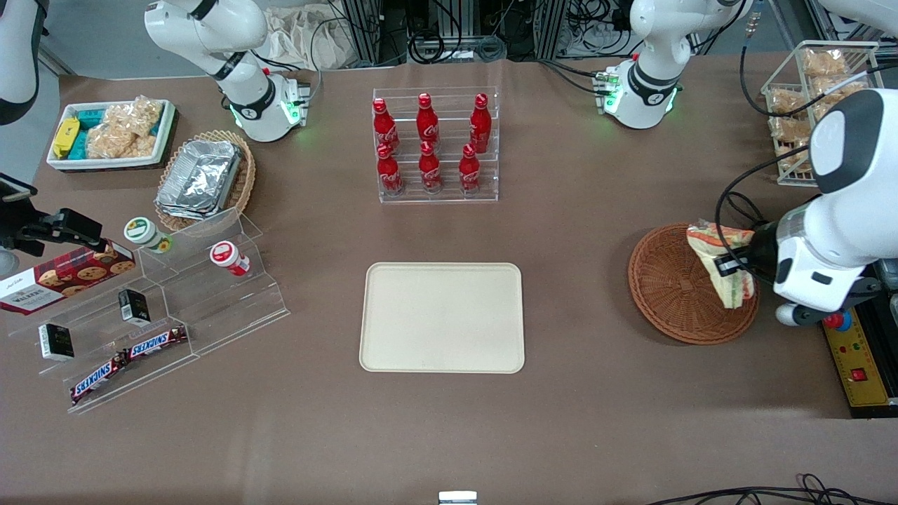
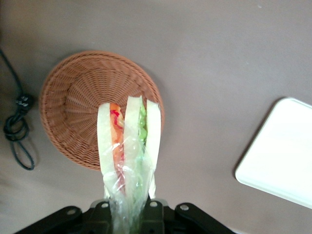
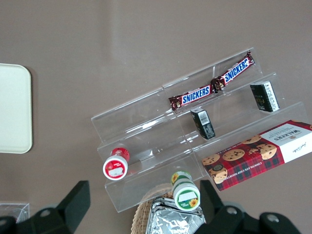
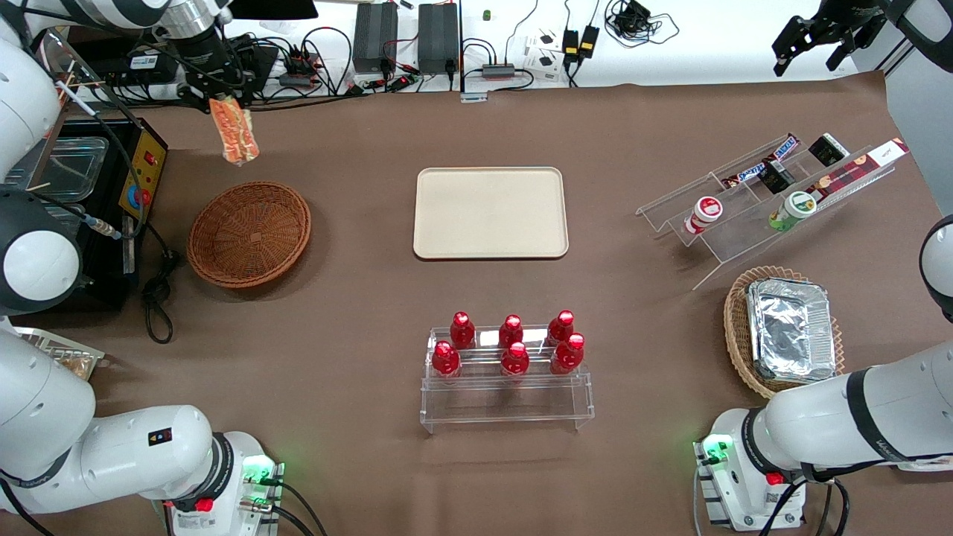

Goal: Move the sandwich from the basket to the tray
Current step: 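Lift the sandwich and carry it with the left gripper toward the tray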

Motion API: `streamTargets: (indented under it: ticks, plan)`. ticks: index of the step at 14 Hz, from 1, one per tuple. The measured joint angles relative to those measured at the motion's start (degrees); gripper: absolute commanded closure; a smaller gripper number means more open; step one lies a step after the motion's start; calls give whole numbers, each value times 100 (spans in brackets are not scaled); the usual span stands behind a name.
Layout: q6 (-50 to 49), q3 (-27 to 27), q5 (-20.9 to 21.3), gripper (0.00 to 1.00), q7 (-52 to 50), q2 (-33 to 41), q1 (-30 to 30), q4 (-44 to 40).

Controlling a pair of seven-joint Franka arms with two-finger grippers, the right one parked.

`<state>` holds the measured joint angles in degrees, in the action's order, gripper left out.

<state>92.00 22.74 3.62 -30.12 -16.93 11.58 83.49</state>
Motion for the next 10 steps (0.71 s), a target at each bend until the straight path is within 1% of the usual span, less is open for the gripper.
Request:
streamTargets:
  ticks: [2,3,4,7,9,10]
  plan:
    - [177,403,5,91,11,-153,-89,1]
    - [374,535,54,90,13,-269,-272,5]
    - [597,590,193,90,9,-408,-559,11]
    - [1343,609,777,90,-190,-971,-1551,25]
    - [1868,605,1081,90,-560,-1396,-1955,29]
    - [2151,603,1242,87,-756,-1612,-2075,30]
